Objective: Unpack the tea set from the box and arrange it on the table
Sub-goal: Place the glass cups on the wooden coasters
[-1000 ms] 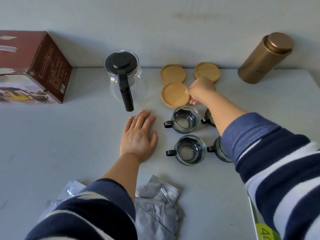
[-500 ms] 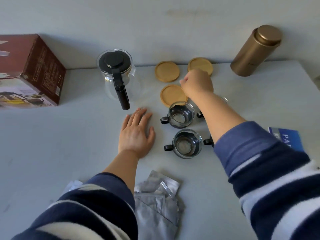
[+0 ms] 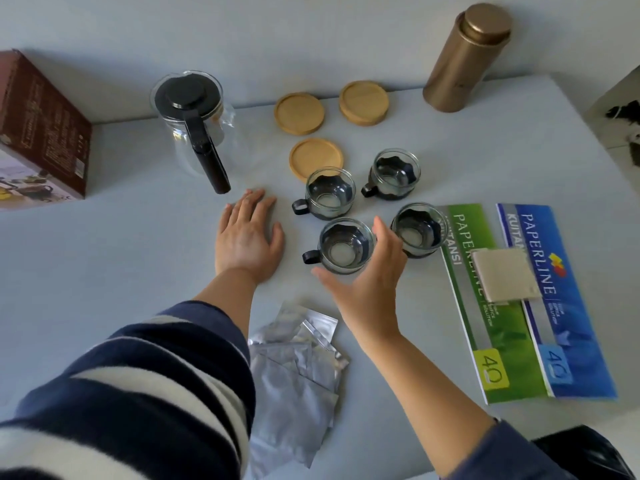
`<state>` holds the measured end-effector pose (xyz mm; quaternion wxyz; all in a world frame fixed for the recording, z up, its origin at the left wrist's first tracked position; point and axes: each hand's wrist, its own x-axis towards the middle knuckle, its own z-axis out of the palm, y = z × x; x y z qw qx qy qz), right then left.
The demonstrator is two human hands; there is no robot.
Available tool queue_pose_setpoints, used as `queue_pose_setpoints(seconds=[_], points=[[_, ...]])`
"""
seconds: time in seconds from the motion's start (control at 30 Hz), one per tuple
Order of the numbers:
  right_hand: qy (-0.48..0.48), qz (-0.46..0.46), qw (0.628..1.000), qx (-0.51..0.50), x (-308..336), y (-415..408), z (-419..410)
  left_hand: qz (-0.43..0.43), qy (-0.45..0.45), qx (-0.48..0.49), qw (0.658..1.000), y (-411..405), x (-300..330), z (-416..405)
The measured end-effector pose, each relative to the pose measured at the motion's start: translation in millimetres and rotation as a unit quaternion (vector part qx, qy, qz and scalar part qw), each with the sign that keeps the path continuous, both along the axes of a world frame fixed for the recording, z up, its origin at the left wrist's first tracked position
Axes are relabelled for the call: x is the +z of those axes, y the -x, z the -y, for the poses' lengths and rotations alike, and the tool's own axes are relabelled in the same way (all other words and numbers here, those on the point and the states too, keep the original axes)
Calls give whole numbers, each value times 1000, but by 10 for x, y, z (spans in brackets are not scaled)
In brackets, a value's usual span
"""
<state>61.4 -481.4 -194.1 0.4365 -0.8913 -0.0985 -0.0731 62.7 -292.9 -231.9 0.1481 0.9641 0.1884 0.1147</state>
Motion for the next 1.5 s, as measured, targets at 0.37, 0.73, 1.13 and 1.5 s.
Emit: queue_pose_setpoints(seconds=[0.37, 0.73, 1.13, 1.5], points=[[-57, -45, 997, -31, 21, -24, -57, -12, 13, -1, 1000, -2, 31, -7], [-34, -60, 994, 81, 792, -1435, -828, -19, 10, -7, 1000, 1, 42, -9], [42, -90, 994, 50, 196, -2455, -1695, -15, 28, -9, 999, -20, 20, -24], [5, -95, 994, 51, 616, -2258, -1404, -8, 29, -12, 999, -25, 3, -39]])
